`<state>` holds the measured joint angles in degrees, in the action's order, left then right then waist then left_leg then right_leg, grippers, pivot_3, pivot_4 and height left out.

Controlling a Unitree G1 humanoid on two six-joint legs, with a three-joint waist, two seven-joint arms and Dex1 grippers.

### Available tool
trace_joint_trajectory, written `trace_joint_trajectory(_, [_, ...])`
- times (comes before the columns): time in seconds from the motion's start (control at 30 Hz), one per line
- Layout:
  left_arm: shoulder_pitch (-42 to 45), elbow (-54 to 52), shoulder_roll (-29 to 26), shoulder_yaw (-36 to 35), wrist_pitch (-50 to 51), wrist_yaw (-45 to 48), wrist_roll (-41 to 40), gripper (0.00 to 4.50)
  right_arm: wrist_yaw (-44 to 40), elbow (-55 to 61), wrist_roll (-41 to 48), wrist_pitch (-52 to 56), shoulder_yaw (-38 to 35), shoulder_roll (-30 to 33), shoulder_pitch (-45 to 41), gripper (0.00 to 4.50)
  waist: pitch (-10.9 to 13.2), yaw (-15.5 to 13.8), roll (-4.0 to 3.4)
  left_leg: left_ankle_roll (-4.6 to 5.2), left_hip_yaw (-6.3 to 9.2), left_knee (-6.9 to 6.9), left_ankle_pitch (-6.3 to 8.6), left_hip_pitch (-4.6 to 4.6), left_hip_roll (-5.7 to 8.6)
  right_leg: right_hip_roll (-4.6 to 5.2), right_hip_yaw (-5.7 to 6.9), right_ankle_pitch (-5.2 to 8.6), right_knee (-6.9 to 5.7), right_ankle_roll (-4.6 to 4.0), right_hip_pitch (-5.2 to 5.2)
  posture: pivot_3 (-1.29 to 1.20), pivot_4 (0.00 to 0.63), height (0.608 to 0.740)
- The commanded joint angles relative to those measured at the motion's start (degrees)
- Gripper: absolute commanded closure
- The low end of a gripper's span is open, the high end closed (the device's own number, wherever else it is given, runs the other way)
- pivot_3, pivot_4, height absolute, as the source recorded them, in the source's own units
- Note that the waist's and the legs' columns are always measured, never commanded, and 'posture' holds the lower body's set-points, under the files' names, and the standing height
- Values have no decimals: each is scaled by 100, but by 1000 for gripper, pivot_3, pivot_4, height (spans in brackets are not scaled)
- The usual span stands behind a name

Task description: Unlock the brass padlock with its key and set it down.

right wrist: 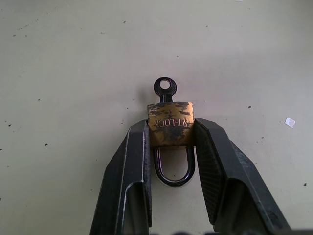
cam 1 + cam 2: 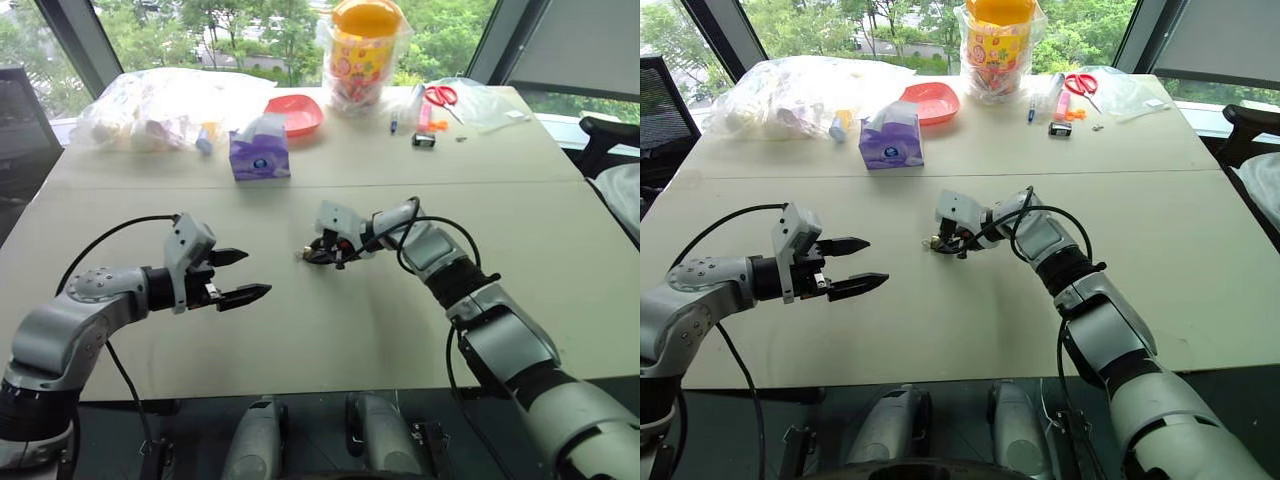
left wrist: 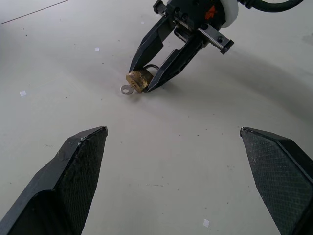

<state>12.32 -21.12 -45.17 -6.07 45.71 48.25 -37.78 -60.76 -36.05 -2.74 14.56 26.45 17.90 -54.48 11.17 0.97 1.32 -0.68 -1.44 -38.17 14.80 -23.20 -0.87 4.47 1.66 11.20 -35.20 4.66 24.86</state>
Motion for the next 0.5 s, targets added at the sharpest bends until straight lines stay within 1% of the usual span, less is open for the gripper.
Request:
trace_joint_trajectory(0.03, [490, 514, 423, -322, -17, -110, -353, 0, 641, 477, -363, -881, -275, 317, 133, 3795, 1, -35, -2, -1, 1, 0, -1, 0, 1, 1, 0, 0, 0, 0, -1, 0, 150, 740])
trace_joint_trajectory(0.13, [904, 1084, 753, -461, 95, -54, -624, 0, 987, 1047, -446, -1435, -499, 545, 295, 3795, 2, -39, -1, -11, 6, -5, -6, -11, 6, 3, 2, 1, 2, -1, 2, 0, 150, 740])
trace_joint_trajectory(0.23, [1537, 1903, 981, -326, 69, 339, -696, 0, 1202, 2055, -549, -1920, -724, 929, 662, 3795, 2, -23, -1, -10, 5, -5, -7, -16, 15, 9, 2, -10, 2, 22, 4, 0, 150, 740])
trace_joint_trajectory(0.33, [2115, 2598, 1159, -56, -107, 677, -469, 0, 1263, 2732, -567, -1832, -828, 1063, 956, 3795, 1, -14, 1, -10, 6, 0, -6, -15, 15, 7, 4, -9, 4, 25, 4, 0, 150, 740])
trace_joint_trajectory(0.47, [2822, 3626, 1441, 307, -493, 1178, -72, 0, 1381, 3298, -630, -1527, -888, 1018, 1149, 3795, 1, -7, 1, -9, 4, 0, -7, -12, 14, 3, 3, -10, 2, 24, 3, 0, 150, 740])
trace_joint_trajectory(0.5, [2973, 3846, 1514, 393, -571, 1323, 8, 238, 1407, 3418, -643, -1439, -899, 1001, 1181, 3795, 1, -14, 1, -9, 2, -1, -7, -12, 14, 4, 3, -10, 1, 24, 3, 0, 150, 740])
